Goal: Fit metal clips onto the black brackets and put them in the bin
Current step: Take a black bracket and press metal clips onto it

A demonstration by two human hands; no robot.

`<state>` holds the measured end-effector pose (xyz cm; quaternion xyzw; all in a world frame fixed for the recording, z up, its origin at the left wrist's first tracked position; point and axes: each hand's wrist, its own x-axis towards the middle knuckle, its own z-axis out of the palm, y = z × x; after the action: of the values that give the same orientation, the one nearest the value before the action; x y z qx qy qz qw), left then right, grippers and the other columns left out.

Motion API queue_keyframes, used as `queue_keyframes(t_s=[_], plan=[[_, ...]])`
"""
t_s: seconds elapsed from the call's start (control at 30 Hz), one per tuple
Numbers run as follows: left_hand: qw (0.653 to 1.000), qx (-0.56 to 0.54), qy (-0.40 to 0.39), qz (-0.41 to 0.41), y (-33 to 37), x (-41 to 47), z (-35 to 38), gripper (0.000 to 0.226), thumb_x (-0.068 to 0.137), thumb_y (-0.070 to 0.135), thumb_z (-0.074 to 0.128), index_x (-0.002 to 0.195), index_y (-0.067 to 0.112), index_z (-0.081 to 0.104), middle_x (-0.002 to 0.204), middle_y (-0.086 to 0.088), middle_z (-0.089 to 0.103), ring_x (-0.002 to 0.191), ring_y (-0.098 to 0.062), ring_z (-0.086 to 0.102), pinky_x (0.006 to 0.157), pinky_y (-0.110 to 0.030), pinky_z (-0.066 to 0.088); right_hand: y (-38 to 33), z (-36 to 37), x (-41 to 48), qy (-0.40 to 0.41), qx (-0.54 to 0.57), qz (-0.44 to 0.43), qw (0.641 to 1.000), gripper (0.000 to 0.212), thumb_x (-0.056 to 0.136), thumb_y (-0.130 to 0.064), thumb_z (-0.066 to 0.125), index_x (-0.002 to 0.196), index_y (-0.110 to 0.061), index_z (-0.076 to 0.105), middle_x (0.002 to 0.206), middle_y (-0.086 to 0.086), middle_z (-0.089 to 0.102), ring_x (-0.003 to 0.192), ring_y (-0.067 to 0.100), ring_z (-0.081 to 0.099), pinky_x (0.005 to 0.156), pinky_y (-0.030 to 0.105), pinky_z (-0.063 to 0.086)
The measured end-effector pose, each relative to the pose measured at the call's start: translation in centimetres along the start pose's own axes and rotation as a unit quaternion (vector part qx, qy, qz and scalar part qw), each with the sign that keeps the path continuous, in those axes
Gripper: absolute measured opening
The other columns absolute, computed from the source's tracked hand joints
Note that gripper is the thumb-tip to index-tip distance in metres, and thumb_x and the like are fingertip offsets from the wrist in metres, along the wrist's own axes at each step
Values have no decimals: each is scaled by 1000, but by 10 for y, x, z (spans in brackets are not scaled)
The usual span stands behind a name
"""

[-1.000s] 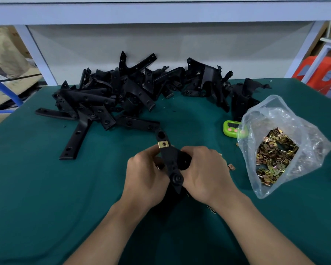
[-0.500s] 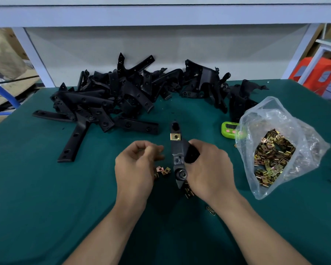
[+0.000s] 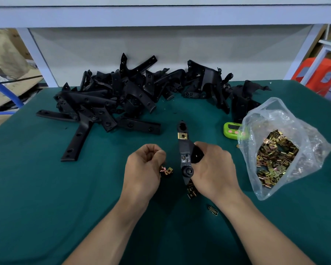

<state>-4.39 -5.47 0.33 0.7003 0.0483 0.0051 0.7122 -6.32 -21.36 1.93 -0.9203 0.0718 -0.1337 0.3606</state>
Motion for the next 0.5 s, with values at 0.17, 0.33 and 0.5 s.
queue_keyframes(t_s=[0.17, 0.33, 0.5], plan=[[1000, 21, -3, 14, -3, 0, 1, 30, 98, 12, 63, 71, 26, 65, 64, 2, 64, 60, -17, 55, 65, -39, 48, 0, -1, 1, -1, -9, -5, 1000, 17, 79, -37, 62, 69, -31, 50, 50, -1, 53, 52, 24, 48, 48, 30, 32], [1000, 10, 9, 7, -2, 0, 0, 28, 94, 8, 70, 70, 23, 67, 64, 0, 68, 57, -14, 60, 59, -31, 51, 2, 1, 3, 17, -21, -11, 1000, 22, 84, -40, 66, 70, -34, 50, 50, -1, 51, 52, 23, 47, 48, 31, 30], [999, -19, -34, 12, 8, -6, 1, 15, 86, 7, 79, 74, 14, 73, 69, -7, 71, 59, -12, 60, 55, -18, 49, 10, 0, 5, 43, -64, -22, 997, 21, 83, -35, 68, 71, -31, 52, 52, -5, 54, 54, 17, 53, 50, 31, 37]])
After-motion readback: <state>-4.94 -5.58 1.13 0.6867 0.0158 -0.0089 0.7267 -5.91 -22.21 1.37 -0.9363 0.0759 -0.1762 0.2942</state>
